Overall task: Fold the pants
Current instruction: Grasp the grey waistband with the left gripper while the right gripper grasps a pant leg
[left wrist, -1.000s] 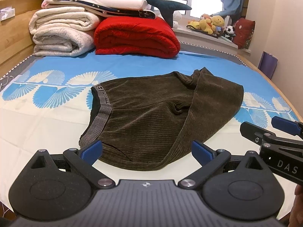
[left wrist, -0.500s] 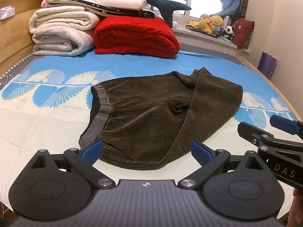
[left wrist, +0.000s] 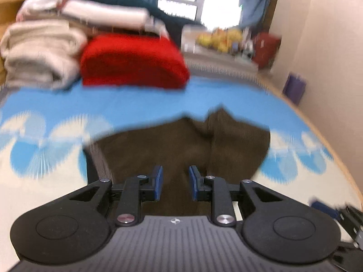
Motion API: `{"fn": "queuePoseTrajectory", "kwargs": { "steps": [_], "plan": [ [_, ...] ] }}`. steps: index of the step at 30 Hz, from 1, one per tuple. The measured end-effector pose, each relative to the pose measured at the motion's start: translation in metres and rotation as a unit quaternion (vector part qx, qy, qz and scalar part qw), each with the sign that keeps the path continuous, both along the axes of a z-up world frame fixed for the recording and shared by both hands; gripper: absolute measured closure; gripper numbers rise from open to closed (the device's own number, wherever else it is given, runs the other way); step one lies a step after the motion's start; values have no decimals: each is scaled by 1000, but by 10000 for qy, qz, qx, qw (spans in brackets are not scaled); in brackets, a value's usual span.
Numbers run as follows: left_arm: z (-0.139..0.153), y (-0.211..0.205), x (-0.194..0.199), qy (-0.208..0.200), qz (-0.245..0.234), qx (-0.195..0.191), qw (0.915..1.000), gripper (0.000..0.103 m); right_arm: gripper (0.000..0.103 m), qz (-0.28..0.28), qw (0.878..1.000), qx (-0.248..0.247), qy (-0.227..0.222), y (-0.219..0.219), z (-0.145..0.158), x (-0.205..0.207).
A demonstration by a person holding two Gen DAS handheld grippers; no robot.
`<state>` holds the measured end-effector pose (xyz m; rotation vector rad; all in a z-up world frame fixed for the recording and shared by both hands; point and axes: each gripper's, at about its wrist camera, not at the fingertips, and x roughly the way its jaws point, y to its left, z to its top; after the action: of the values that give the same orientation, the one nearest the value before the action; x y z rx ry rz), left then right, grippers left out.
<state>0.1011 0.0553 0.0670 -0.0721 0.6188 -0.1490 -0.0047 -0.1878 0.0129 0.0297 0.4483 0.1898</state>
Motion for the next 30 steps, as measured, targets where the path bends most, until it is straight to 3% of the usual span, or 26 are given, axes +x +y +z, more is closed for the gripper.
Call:
{"fn": "queuePoseTrajectory", "kwargs": {
  "steps": [2, 3, 4, 5, 8, 9, 11, 15, 17, 19, 22, 24, 30],
  "plan": [
    [-13, 27, 8, -500, 119, -307, 9982, 75, 46, -59, 10000, 0, 46, -6, -1, 5],
    [-27, 38, 15, -373, 268, -391, 9982, 75, 46, -64, 10000, -12, 44, -10, -1, 10],
    [-42, 49, 32, 247, 509, -368, 9977, 76, 46, -46, 10000, -53, 34, -15, -1, 15],
    [-61, 65, 48, 964, 933, -532, 9895, 78, 46, -52, 9999, -94, 31, -20, 0, 22],
    [-85, 101, 68, 1602, 1310, -1445, 9676, 78, 48, -155, 9998, -49, 151, -39, -5, 61],
    [-86, 107, 71, 1594, 1370, -1489, 9663, 78, 52, -223, 9995, -67, 195, -44, -9, 78],
    [-91, 119, 78, 1616, 1585, -1231, 9662, 78, 72, -360, 9987, -7, 357, -52, -21, 119],
    [-106, 147, 88, 1918, 1834, -1504, 9523, 77, 75, -588, 9952, 92, 782, -54, -59, 189],
    [-122, 159, 92, 2168, 1880, -1460, 9468, 73, 74, -513, 9934, 138, 1020, -49, -78, 218],
    [-137, 164, 96, 2406, 1915, -1343, 9420, 70, 69, -554, 9901, 242, 1266, -41, -99, 243],
    [-164, 171, 100, 2892, 1939, -1198, 9298, 66, 48, -570, 9871, 218, 1483, -32, -124, 277],
    [-178, 173, 103, 3095, 1880, -1261, 9236, 42, 45, -556, 9851, 135, 1622, -23, -141, 297],
    [-203, 172, 107, 3493, 1799, -1506, 9072, 32, 35, -590, 9780, 77, 2001, -9, -179, 341]
  ]
}}
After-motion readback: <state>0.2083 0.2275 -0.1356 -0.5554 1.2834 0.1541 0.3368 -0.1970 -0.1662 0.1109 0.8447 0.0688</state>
